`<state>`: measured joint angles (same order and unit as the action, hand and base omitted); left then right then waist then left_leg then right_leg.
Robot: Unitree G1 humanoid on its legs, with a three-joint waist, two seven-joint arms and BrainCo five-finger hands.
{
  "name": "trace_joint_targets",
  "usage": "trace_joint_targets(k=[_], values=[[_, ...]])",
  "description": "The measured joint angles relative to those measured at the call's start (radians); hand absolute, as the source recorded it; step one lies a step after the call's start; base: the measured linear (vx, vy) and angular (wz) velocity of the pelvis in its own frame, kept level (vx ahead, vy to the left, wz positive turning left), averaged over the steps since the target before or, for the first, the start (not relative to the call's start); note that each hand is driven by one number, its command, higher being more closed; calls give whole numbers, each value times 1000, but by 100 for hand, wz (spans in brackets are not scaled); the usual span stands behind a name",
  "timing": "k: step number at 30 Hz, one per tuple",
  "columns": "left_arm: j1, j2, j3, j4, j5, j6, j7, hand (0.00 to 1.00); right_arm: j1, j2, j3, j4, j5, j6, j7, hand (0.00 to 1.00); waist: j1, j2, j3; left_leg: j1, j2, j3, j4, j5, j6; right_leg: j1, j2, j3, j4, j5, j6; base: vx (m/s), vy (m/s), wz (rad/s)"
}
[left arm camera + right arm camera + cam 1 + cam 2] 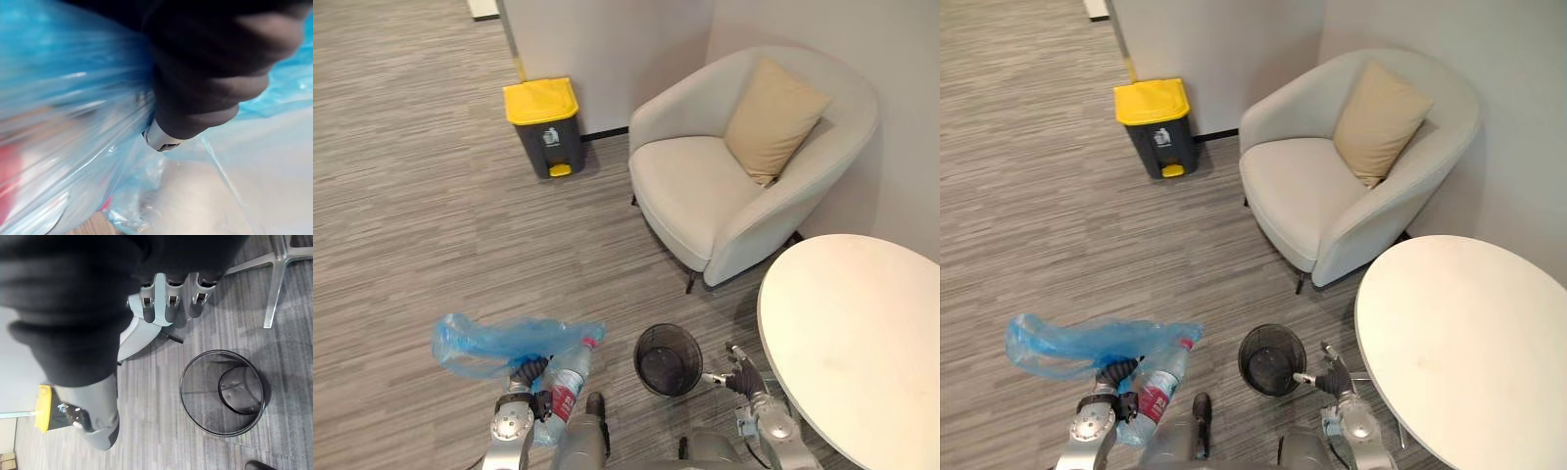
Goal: Gather rubbish on tea table into small bin, then transfer packed bag to large trash can.
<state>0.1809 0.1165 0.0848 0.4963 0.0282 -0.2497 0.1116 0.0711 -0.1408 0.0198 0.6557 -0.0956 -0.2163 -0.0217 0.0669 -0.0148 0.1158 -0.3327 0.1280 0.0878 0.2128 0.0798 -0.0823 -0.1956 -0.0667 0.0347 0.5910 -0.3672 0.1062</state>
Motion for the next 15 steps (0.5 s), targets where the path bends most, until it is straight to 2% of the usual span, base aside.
trace_joint_targets(k=[1, 2, 3, 4, 5, 6, 7, 8, 9, 10, 11, 12, 13, 14, 15], values=[[-4, -6, -4, 2, 0, 1, -1, 100, -6, -3, 0, -23, 9, -4, 0, 0, 5, 3, 10, -19, -1, -5, -11, 27, -4, -7, 3, 1, -24, -30, -42, -306, -242, 25], [-3, -23, -10, 2, -1, 5, -2, 100, -11, -14, -1, -32, 16, -3, -2, 0, 0, 28, 25, -20, 11, -37, -45, 70, -10, -12, 22, -32, -16, -21, -52, -291, -188, 47], [-3, -29, -19, 1, -1, 5, -3, 100, -6, -17, 0, -34, 17, -2, -2, 0, 2, 35, 27, -18, 16, -49, -66, 82, -15, -17, 34, -43, -12, -16, -60, -292, -174, 62], [12, -36, -30, -11, -3, 5, -2, 100, 2, -19, 1, -35, 21, -1, -2, 0, 3, 45, 30, -14, 31, -63, -104, 79, -21, -16, 50, -78, -11, -6, -76, -252, -144, 56], [24, -33, -41, -23, -16, 5, -2, 100, 7, -19, 0, -32, 26, 1, -7, 0, 2, 50, 35, -8, 43, -55, -141, 38, -35, -4, 51, -109, -44, 22, -102, -252, -104, 69], [18, -32, -43, -24, -17, 5, -2, 100, 7, -19, -6, -29, 26, 1, -13, 0, -3, 39, 45, -20, 46, -41, -117, 16, -21, -1, 43, -137, -73, 42, -120, -289, -98, 83], [-3, -27, -46, -26, -17, 6, -4, 100, 4, -9, -18, -29, 27, 4, -25, 0, -1, 28, 54, -59, 36, -17, -26, 9, -4, 2, 17, -171, -96, 65, -133, -233, -59, 91], [-7, -22, -47, -35, -17, 6, -6, 100, 2, -11, -25, -29, 29, 6, -35, 0, -6, 7, 63, -81, 11, 23, 85, -7, 17, 1, -14, -203, -119, 88, -132, -210, -72, 87], [-7, -21, -48, -41, -17, 5, -6, 100, 4, -14, -24, -29, 29, 6, -39, 0, -12, 1, 63, -83, 8, 43, 140, -26, 35, 3, -24, -217, -133, 99, -133, -151, -49, 76], [-5, -21, -48, -47, -17, 5, -6, 100, 4, -16, -24, -29, 32, 6, -41, 0, -23, 0, 62, -75, 11, 62, 201, -58, 61, 10, -34, -237, -158, 114, -128, -145, 6, 85], [-7, -20, -52, -35, -17, 6, -12, 100, 11, -16, -28, -28, 36, 6, -42, 0, -29, 9, 58, -35, 26, 96, 263, -121, 63, 18, -50, -278, -187, 137, -120, -122, 40, 84], [-10, -20, -55, -30, -17, 6, -17, 100, 13, -16, -34, -23, 36, 6, -42, 0, -29, 10, 58, -11, 38, 115, 273, -138, 58, 17, -55, -291, -194, 142, -115, -115, 133, 97], [-16, -20, -58, -21, -16, 6, -23, 100, 16, -16, -45, -4, 37, 7, -42, 0, -36, 24, 50, 38, 62, 148, 263, -189, 44, 16, -65, -325, -204, 151, -102, -45, 145, 76], [-23, -18, -58, -10, -16, 6, -23, 100, 19, -16, -54, 9, 37, 7, -42, 0, -45, 29, 47, 61, 72, 170, 239, -205, 38, 15, -72, -348, -208, 155, -94, -42, 205, 103], [-44, -6, -56, 23, -16, 7, -23, 100, 12, -5, -64, 38, 38, 10, -43, 0, -51, 30, 51, 85, 60, 196, 162, -209, 12, 17, -85, -372, -220, 166, -71, -24, 162, 69]])
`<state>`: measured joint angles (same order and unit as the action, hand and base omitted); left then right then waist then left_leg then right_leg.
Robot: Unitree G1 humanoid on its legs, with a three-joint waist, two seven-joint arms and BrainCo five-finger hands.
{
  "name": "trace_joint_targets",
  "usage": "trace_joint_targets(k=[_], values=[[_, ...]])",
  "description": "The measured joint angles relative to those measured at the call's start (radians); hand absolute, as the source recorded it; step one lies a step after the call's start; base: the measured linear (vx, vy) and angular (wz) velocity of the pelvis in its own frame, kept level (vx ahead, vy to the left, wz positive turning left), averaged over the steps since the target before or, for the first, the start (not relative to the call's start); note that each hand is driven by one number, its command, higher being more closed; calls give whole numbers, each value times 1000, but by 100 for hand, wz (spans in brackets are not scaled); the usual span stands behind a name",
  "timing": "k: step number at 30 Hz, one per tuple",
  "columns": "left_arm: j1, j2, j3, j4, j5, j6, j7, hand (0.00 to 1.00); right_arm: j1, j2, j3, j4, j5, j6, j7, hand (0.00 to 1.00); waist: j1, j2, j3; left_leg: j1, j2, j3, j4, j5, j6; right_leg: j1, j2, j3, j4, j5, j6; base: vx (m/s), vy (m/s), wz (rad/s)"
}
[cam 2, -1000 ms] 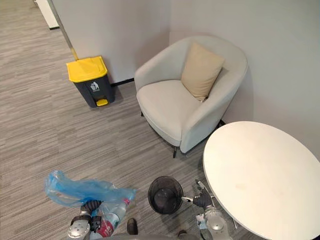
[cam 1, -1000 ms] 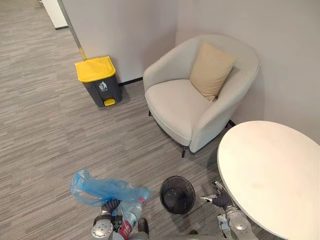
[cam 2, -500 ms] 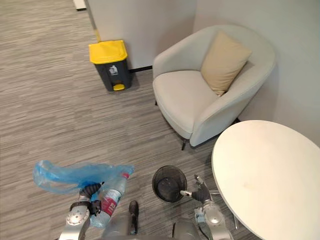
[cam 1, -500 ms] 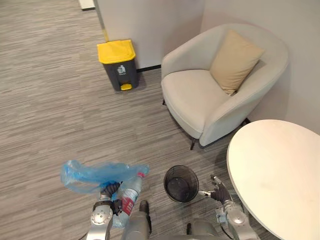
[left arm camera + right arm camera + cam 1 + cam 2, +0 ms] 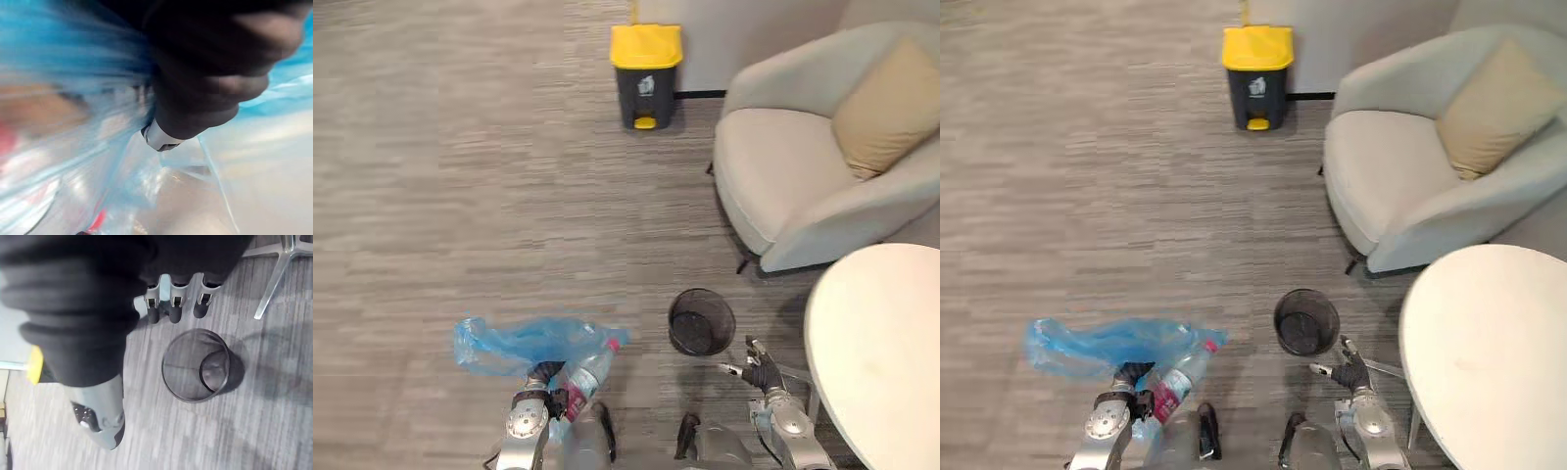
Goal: Gather rubbish on tea table into small bin, then transfer packed bag to large trash can.
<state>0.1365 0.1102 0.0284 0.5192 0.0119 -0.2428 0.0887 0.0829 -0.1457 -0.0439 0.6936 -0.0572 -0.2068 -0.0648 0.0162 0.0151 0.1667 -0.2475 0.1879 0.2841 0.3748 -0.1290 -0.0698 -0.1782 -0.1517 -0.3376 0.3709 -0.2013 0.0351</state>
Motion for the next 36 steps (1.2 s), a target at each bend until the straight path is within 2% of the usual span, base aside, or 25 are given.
trace_joint_targets(k=[1, 2, 4, 8, 12, 15, 16, 19, 20, 21, 22, 23, 24, 26, 27, 28, 29, 30, 31, 32, 34, 36], values=[[-7, 9, 1, 10, 0, 3, 1, 100, -3, 10, 3, 10, 1, 2, 2, 0, 7, -8, -4, 2, -12, 0, -17, 9, 5, 6, -3, -2, -20, 12, 11, -14, 189, 61], [3, 26, 0, 15, 1, 9, 0, 100, -1, 26, 4, 10, 2, 2, 3, 0, -1, -12, -6, 18, -37, -12, -47, 26, 14, 38, -6, -16, -70, 35, 29, -3, 160, 29], [9, 36, 1, 21, 2, 13, 1, 100, 3, 20, 2, 11, 7, 2, 2, 0, 0, -5, -10, 37, -64, -18, -67, 33, 21, 78, -14, -19, -126, 65, 43, -11, 176, 25], [20, 62, 3, 22, 4, 14, 1, 100, -17, 18, 1, 30, 7, 4, 2, 0, -1, -2, -11, 43, -83, -9, -92, 45, 39, 86, -21, -11, -170, 104, 54, -44, 87, -3], [22, 54, 2, 24, 8, 21, -2, 100, -31, 19, 3, 39, 7, 19, 2, 0, 0, -3, -11, 34, -83, -1, -80, 36, 49, 80, -20, 1, -183, 115, 56, -48, 25, -10], [21, 49, 2, 23, 8, 21, -2, 100, -57, 18, 5, 38, 7, 20, 2, 0, -3, -1, -12, -5, -75, 12, -20, -18, 50, 40, -24, 28, -145, 93, 70, -36, 59, -23], [20, 47, 2, 23, 8, 21, -2, 100, -60, 17, 5, 38, 7, 20, 2, 0, -3, -5, -12, -22, -75, 18, 16, -49, 56, 12, -34, 42, -93, 64, 80, 13, 75, -9], [23, 49, 2, 23, 8, 22, -2, 100, -37, 18, 6, 40, 5, 22, 3, 0, -5, -25, -10, -20, -107, 16, 89, -125, 76, -25, -107, 65, 75, -15, 108, 75, 62, 9], [25, 49, 2, 22, 8, 22, -2, 100, -34, 18, 7, 40, 5, 24, 3, 0, -5, -28, -11, -17, -118, 13, 98, -139, 78, -33, -120, 74, 111, -19, 109, 190, 84, 22], [27, 50, 1, 20, 8, 25, -2, 100, -33, 18, 8, 40, 5, 29, 3, 0, -8, -31, -10, -5, -138, 4, 103, -157, 92, -71, -143, 119, 214, -12, 99, 182, 94, 26], [31, 52, 2, 14, 8, 28, -1, 100, -33, 19, 13, 41, 5, 33, 4, 0, -17, -32, -7, 11, -147, -12, 102, -166, 100, -113, -149, 162, 321, 15, 62, 243, 106, 53], [41, 63, 1, 0, 8, 30, -1, 100, -29, 26, 18, 48, 5, 36, 5, 0, -38, -29, 4, 50, -150, -48, 100, -181, 111, -149, -120, 220, 424, -6, 65, 241, 41, 51], [41, 68, 2, 0, 8, 30, 0, 100, -26, 27, 21, 49, 5, 36, 5, 0, -39, -25, 6, 61, -150, -59, 97, -187, 111, -161, -99, 230, 431, -29, 67, 252, 12, 52], [35, 78, 4, 0, 6, 31, 2, 100, -27, 27, 22, 49, 6, 36, 5, 0, -45, -39, 4, 101, -149, -89, 80, -210, 104, -211, -28, 226, 389, -66, 49, 254, -50, 36], [33, 81, 3, 1, 6, 32, 2, 100, -27, 25, 22, 49, 6, 36, 5, 0, -49, -40, 5, 114, -148, -96, 74, -214, 102, -228, -8, 216, 362, -65, 49, 323, -89, 46], [24, 85, 2, 4, 6, 35, 0, 100, -27, 17, 22, 61, 7, 36, 5, 0, -57, -40, 7, 142, -142, -107, 61, -218, 98, -249, 26, 185, 266, -52, 33, 369, -107, 47], [12, 81, 1, 5, 6, 37, -1, 100, -26, 9, 22, 80, 7, 37, 5, 0, -58, -40, 9, 177, -140, -120, 48, -227, 75, -259, 53, 158, 151, -10, 16, 501, -143, 55], [4, 78, 1, 6, 6, 37, -2, 100, -25, 5, 21, 88, 7, 39, 5, 0, -59, -43, 6, 203, -138, -140, 42, -241, 54, -256, 71, 155, 92, 86, -14, 586, -154, 57], [-12, 69, -2, 13, 6, 37, -2, 100, -27, -5, 20, 94, 7, 40, 5, 0, -63, -29, 5, 233, -122, -165, 35, -255, 31, -233, 84, 137, 87, 141, -68, 542, -122, 35], [-16, 65, -2, 12, 7, 36, -3, 100, -27, -10, 19, 95, 6, 41, 5, 0, -55, -15, 4, 241, -109, -169, 21, -250, 23, -229, 91, 121, 94, 135, -78, 536, -118, 25], [-30, 59, -1, 13, 7, 35, -4, 100, -54, -16, 6, 86, 6, 40, 5, 0, -60, 1, 2, 277, -99, -173, -20, -208, -44, -223, 85, 99, 146, 80, -99, 525, -140, 23], [-34, 45, -2, 13, 8, 36, -5, 100, -49, -19, 4, 77, 6, 40, 6, 0, -62, 10, 2, 287, -81, -188, 66, -154, -71, -141, 94, 69, 123, 45, -105, 461, -149, 27]])
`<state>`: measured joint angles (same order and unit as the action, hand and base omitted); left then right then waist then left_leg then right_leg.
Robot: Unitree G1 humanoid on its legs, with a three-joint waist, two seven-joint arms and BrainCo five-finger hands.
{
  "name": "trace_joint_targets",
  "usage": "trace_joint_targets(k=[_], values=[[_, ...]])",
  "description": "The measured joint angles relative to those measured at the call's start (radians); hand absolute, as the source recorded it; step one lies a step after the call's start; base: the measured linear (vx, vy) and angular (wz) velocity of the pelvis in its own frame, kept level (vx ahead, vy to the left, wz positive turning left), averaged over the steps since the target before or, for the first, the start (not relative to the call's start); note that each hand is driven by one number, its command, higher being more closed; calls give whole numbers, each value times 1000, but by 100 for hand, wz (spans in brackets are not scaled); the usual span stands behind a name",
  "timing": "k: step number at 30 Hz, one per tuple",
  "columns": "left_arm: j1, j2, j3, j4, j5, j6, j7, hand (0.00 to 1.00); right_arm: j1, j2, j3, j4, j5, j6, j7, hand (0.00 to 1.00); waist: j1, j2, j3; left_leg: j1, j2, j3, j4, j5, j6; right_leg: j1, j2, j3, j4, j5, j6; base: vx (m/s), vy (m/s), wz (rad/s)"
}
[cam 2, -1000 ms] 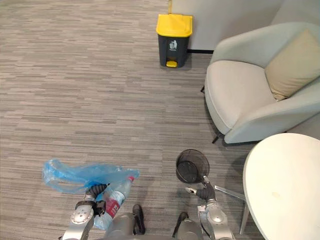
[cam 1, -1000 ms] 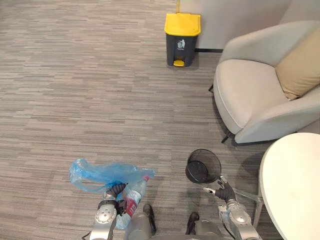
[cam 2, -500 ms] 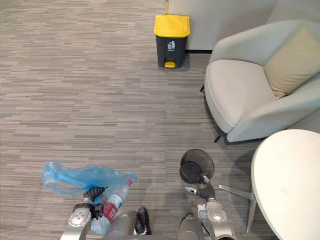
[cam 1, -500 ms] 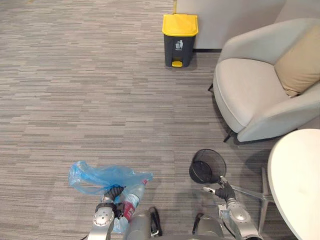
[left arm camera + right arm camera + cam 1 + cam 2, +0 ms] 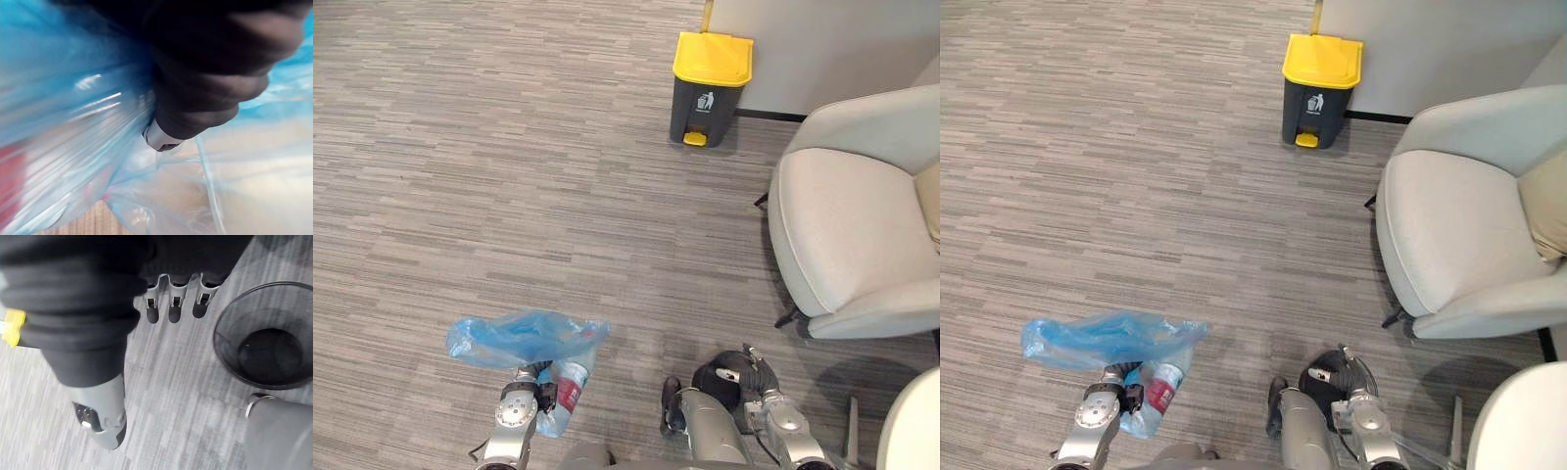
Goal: Gather rubbish on tea table into small bin, then transfer packed bag to large trash can.
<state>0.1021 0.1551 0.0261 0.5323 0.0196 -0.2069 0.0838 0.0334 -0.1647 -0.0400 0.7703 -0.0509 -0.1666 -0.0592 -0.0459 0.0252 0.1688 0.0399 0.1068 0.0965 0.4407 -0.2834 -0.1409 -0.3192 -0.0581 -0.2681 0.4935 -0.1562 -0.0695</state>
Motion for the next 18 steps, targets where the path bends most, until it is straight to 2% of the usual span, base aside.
trace_joint_targets(k=[2, 3, 5, 8, 10, 11, 12, 13, 14, 16, 18], values=[[13, -8, 6, -3, 0, -1, -7, 100, 16, 3, 6, -22, 0, 0, 2, 0, 11, 8, -1, -91, 58, 4, 326, 121, -8, 168, 51, 6, -135, -8, -1, 431, -120, -6], [19, -8, 6, -5, 0, -2, -10, 100, 17, 4, 7, -33, 1, -1, 1, 0, 14, 9, -2, -132, 80, 16, 423, 117, -2, 201, 65, 21, -172, -10, -4, 381, -56, -36], [26, -17, 5, -8, -1, -1, -16, 100, 5, 14, 3, -46, 3, -2, -1, 0, 34, 11, -5, -254, 127, 62, 577, 46, 69, 263, 87, 68, -243, -10, -4, 327, 9, -55], [30, -22, 5, -11, -1, 1, -18, 100, -2, 32, -1, -42, 11, 0, -2, 0, 44, -4, 3, -351, 118, 73, 455, -24, 100, 333, 67, 130, -294, -9, -3, 296, 131, -56], [26, -25, 5, -10, -1, 1, -18, 100, -2, 40, -5, -41, 13, 0, -4, 0, 57, -10, 8, -389, 97, 56, 287, -18, 87, 358, 35, 155, -301, -13, 10, 245, 239, -58], [25, -29, 4, -10, -2, 0, -18, 100, -2, 36, -6, -41, 14, -1, -3, 0, 60, -9, 9, -394, 76, 15, 121, 29, 50, 372, 15, 173, -305, -30, 52, 185, 234, -47], [28, -34, 4, -10, -3, -1, -18, 100, -1, 30, -5, -41, 14, -2, -3, 0, 61, 7, 2, -388, 72, -15, 22, 89, 39, 373, 19, 189, -305, -44, 82, 226, 337, -66], [33, -50, 5, 2, -5, 0, -17, 100, -1, 10, -7, -33, 15, -2, -4, 0, 63, 57, 5, -385, 99, -57, -41, 231, 40, 381, 41, 214, -292, -79, 143, 266, 437, -49], [24, -49, 5, 18, -5, 5, -17, 100, 3, 24, -7, -23, 19, 4, -1, 0, 60, 27, 2, -377, 58, -25, -17, 172, 43, 379, -5, 239, -270, -101, 161, 270, 435, -43], [30, -43, 9, 16, -5, 4, -17, 100, 8, 29, -3, -23, 20, 3, -1, 0, 63, -12, -7, -372, 10, 23, 15, 118, 68, 358, -70, 278, -226, -143, 192, 231, 304, -35], [40, -42, 7, 16, -6, 5, -17, 100, 0, 32, -3, -22, 20, 3, -1, 0, 62, -15, -8, -373, -7, 63, 68, 57, 96, 315, -102, 335, -138, -160, 201, 252, 295, -57]])
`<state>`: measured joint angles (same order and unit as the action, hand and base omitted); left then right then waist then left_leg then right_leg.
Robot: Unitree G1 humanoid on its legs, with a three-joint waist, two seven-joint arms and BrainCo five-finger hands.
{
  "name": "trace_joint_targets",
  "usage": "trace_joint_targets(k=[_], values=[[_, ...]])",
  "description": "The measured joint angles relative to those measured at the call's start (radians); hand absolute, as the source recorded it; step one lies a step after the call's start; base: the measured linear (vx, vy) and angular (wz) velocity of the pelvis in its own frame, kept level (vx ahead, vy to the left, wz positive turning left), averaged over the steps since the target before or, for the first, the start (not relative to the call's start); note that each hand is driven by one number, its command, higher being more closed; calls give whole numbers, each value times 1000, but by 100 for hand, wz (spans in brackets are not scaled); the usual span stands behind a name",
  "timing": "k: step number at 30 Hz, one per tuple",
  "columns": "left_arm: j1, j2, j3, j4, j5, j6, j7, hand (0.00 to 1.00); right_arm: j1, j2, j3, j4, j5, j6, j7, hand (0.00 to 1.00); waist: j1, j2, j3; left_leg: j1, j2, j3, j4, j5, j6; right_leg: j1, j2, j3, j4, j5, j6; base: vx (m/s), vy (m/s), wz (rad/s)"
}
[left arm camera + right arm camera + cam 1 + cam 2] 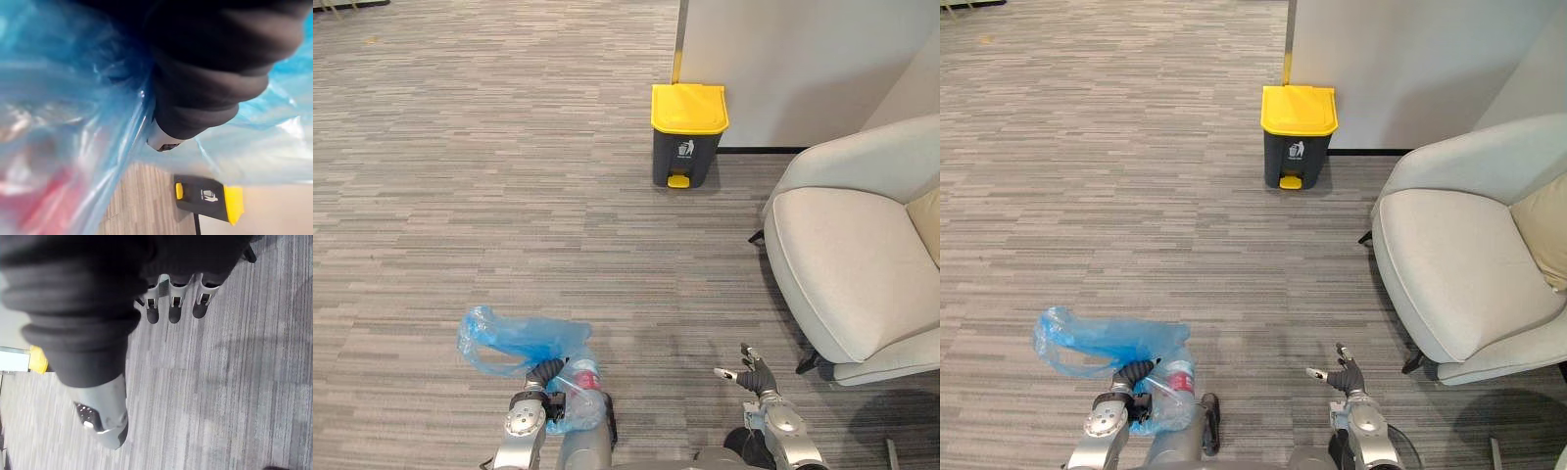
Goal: Gather rubbish on tea table into small bin, then transfer packed bag to large trash can.
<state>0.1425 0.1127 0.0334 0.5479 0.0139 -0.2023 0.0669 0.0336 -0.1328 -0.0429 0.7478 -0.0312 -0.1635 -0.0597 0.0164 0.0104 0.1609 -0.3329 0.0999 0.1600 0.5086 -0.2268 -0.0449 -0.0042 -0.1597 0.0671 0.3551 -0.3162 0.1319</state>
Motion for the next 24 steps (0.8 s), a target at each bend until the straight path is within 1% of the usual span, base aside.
trace_joint_targets(k=[1, 2, 3, 4, 5, 6, 7, 9, 10, 11, 12, 13, 14, 15, 16, 17, 18, 19, 20, 21, 22, 23, 24], values=[[8, 8, -2, -4, 0, 0, 0, 100, -6, 6, 1, 7, 0, 0, 3, 0, 1, -2, 1, 19, -1, 34, 12, -32, 10, -34, -10, 33, 76, -1, 3, 252, 219, -72], [21, 21, -3, -8, 0, 0, -1, 100, -7, 13, 3, 10, -1, 0, 7, 0, 0, -7, 0, 52, -4, 65, 14, -60, 21, -85, -20, 50, 198, 12, 25, 265, 190, -71], [26, 27, -4, -9, 0, 0, -1, 100, -6, 15, 4, 13, -1, 0, 8, 0, -1, -10, 1, 71, -7, 77, 13, -73, 24, -117, -27, 48, 272, 28, 44, 226, 129, -57], [35, 37, -9, -12, 0, 0, -1, 100, -3, 18, 7, 16, -1, 1, 12, 0, -4, -16, 2, 102, -13, 93, 10, -92, 32, -160, -38, 44, 385, 65, 68, 310, 102, -35], [35, 53, -34, -12, -1, 2, -1, 100, 12, 19, 8, 23, -1, 1, 17, 0, -20, -22, 0, 152, -16, 96, -1, -120, 45, -216, -42, 16, 513, 59, 49, 317, 77, -25], [34, 58, -41, -14, -1, 2, -1, 100, 16, 20, 10, 24, -1, 4, 19, 0, -22, -24, -3, 170, -16, 96, -12, -125, 48, -238, -38, -11, 533, 41, 29, 403, 36, -15], [35, 66, -41, -23, -1, 2, -1, 100, 16, 24, 12, 25, -1, 10, 20, 0, -29, -24, -3, 203, -13, 95, -42, -130, 49, -291, -27, -60, 539, 12, -7, 363, -45, -6], [26, 69, -39, -26, -2, 2, -1, 100, 14, 25, 12, 27, -1, 13, 20, 0, -41, -35, -3, 255, -10, 96, -91, -133, 42, -373, -6, -162, 494, -15, -45, 451, -105, 0], [22, 69, -38, -26, -3, 2, -1, 100, 12, 21, 12, 34, -1, 13, 20, 0, -51, -36, -2, 280, 6, 101, -102, -130, 33, -406, 13, -210, 436, -12, -63, 580, -174, 10], [18, 69, -40, -24, -3, 1, -2, 100, 12, 10, 12, 47, -1, 14, 20, 0, -55, -39, -3, 330, 16, 103, -118, -146, 1, -447, 45, -264, 287, 46, -103, 520, -160, 10], [18, 70, -40, -22, -3, 1, -2, 100, 15, 3, 13, 53, -1, 14, 20, 0, -55, -48, -7, 352, 15, 101, -118, -158, -20, -450, 62, -267, 216, 143, -131, 568, -158, 22], [6, 58, -42, -3, -3, 2, -2, 100, 18, -13, 10, 66, -1, 15, 18, 0, -62, -28, -8, 377, 30, 78, -111, -173, -44, -425, 79, -284, 207, 199, -185, 473, -77, -3], [5, 52, -42, 1, -3, 0, -5, 100, 15, -28, 7, 72, -1, 16, 18, 0, -53, 1, -15, 376, 61, 72, -111, -153, -71, -417, 104, -297, 207, 187, -206, 450, -69, -4], [1, 52, -39, 1, -3, 0, -5, 100, 10, -33, 6, 67, -1, 15, 18, 0, -53, 7, -15, 374, 62, 63, -109, -135, -78, -413, 106, -299, 207, 172, -211, 610, -108, -14], [-16, 47, -40, 3, -3, 0, -7, 100, 0, -41, 0, 66, -1, 16, 18, 0, -59, 16, -15, 383, 62, 49, -103, -95, -79, -393, 104, -309, 198, 153, -214, 579, -137, 17], [-31, 33, -40, 3, -3, 0, -13, 100, 3, -45, -2, 67, -1, 16, 18, 0, -58, 23, -14, 377, 66, 33, -54, -36, -79, -346, 106, -322, 168, 151, -216, 574, -144, 24], [-34, 24, -40, 3, -3, 0, -15, 100, 9, -45, -2, 66, -1, 16, 18, 0, -58, 24, -14, 372, 69, 22, -13, 4, -78, -304, 111, -329, 136, 149, -215, 368, -100, 26], [-29, 10, -40, 2, -3, 0, -19, 100, 31, -43, -1, 55, -1, 15, 18, 0, -56, 24, -13, 354, 80, -3, 114, 97, -76, -198, 124, -336, 48, 149, -214, 423, -79, 10], [-15, 5, -40, 0, -3, -2, -21, 100, 39, -35, 0, 48, 0, 13, 17, 0, -44, 21, -13, 295, 108, -20, 283, 132, -77, -112, 135, -327, -21, 148, -213, 396, -44, -5], [-8, 5, -40, -2, -3, -2, -22, 100, 39, -31, -1, 45, 0, 13, 16, 0, -39, 21, -13, 262, 123, -18, 358, 102, -63, -88, 144, -318, -44, 148, -213, 424, 3, -35], [-5, 5, -39, -7, -3, -2, -23, 100, 34, -31, -14, 41, 2, 13, 15, 0, -26, 31, -17, 192, 142, -14, 464, 48, -40, -43, 158, -295, -87, 148, -213, 288, 66, -47], [-2, 5, -37, -7, -3, 0, -23, 100, 33, -17, -31, 41, 3, 14, 15, 0, -13, 25, -13, 131, 144, -8, 493, 14, -15, -12, 157, -277, -115, 148, -212, 278, 87, -47], [-2, 5, -37, -7, -3, 0, -23, 100, 33, -11, -37, 41, 3, 14, 15, 0, -4, 24, -12, 105, 143, -6, 486, 1, -2, 3, 155, -267, -126, 149, -212, 255, 127, -42]])
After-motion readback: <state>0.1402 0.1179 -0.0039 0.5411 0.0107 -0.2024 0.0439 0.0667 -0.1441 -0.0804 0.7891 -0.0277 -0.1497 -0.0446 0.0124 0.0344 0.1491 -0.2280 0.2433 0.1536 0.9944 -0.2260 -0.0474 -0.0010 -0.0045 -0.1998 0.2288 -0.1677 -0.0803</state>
